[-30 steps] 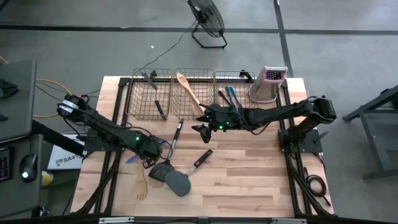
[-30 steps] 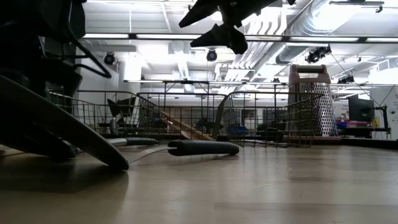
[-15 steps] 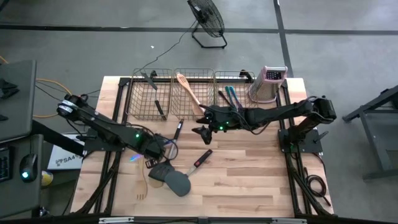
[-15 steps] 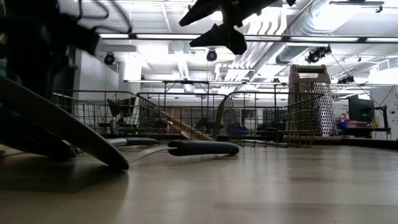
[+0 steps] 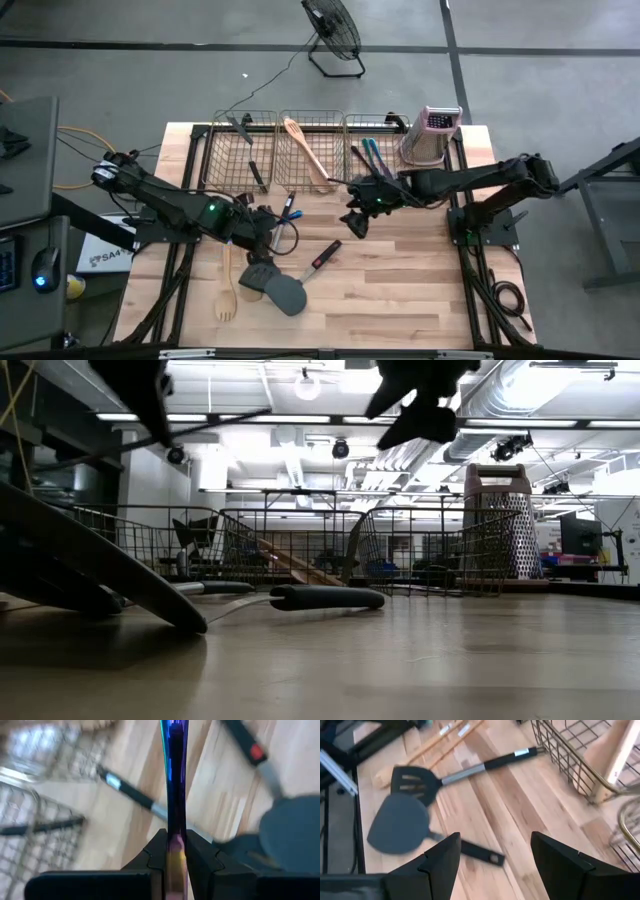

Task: Pick & Place Kitchen Items
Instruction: Put the blue knife into the right wire basket

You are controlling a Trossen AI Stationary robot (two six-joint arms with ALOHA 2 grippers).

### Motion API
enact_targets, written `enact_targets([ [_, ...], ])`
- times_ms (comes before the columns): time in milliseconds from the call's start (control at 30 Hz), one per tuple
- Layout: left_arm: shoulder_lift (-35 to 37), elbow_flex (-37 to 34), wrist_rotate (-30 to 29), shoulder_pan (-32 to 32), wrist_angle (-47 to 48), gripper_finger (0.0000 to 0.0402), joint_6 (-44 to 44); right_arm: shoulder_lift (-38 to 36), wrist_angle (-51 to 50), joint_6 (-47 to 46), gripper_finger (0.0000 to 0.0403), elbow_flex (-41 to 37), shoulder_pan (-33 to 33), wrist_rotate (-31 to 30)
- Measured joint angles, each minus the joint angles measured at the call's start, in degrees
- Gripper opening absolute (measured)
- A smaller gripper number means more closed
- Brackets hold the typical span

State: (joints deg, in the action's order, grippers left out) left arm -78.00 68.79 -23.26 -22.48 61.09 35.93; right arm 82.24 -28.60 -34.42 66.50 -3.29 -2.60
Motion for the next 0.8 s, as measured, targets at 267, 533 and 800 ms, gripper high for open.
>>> enact_targets([
  [267,0.04,5.07,-7.26,0.02,-5.96,0.0040,-7.20,-3.26,-1.88,2.75,0.0236,0.00,-0.74,-0.23],
  [533,0.04,9.08,-9.80,4.34,-14.90,0.0040,-14.25,-4.37,6.15,7.94,0.0236,0.00,-0.74,1.46],
  [800,0.04,10.06,-5.65,9.14,-22.60,0.0040,-19.34,-4.37,12.55,13.07,0.0236,0.00,-0.74,2.81],
])
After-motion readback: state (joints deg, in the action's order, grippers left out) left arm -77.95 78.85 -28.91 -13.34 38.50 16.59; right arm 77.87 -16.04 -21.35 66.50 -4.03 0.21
